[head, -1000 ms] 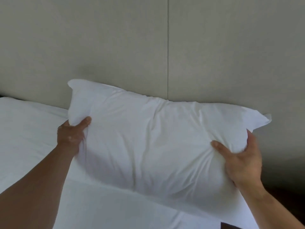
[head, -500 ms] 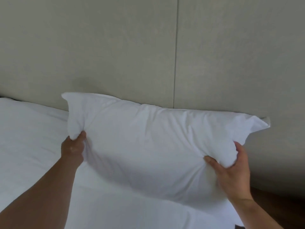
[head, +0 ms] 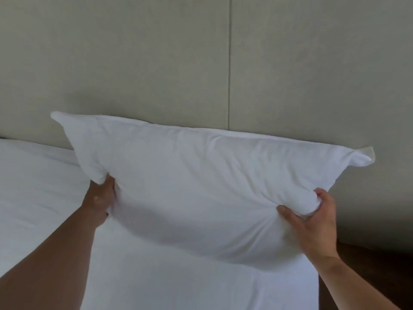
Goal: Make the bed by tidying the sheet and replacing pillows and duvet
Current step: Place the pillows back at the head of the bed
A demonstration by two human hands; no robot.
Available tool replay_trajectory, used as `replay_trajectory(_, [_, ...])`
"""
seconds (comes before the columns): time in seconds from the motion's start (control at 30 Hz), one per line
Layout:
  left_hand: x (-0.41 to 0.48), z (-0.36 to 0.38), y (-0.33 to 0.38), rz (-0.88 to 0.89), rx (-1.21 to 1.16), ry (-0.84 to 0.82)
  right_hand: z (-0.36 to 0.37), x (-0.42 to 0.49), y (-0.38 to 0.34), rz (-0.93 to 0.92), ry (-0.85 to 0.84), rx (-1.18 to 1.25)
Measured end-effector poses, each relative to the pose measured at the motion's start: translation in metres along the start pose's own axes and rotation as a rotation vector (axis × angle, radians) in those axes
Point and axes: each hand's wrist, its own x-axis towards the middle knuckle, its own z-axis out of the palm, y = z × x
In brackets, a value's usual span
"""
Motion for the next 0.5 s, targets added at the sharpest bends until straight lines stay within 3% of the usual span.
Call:
replay_trajectory(0.1, [0.022,-0.011,-0.017,0.082,0.038,0.025,0.000,0.008,0.002,-0.023,0.023,-0.044])
replay_trajectory(0.23, [0.045,-0.019,-0.037,0.042,0.102,0.010,0.002,0.003,0.010,0.014,-0.031,-0.158])
replay_trajectory(0.33, [0.035,-0.018,-0.033,-0.053,0.146,0.062,-0.004,0.007,0.002,0.015,-0.073,-0.216])
replay_trajectory(0.5, [-0.043,-0.017,-0.059,-0.139,0.153,-0.049,-0.040,-0.023,-0.012,-0.004,-0.229,-0.357])
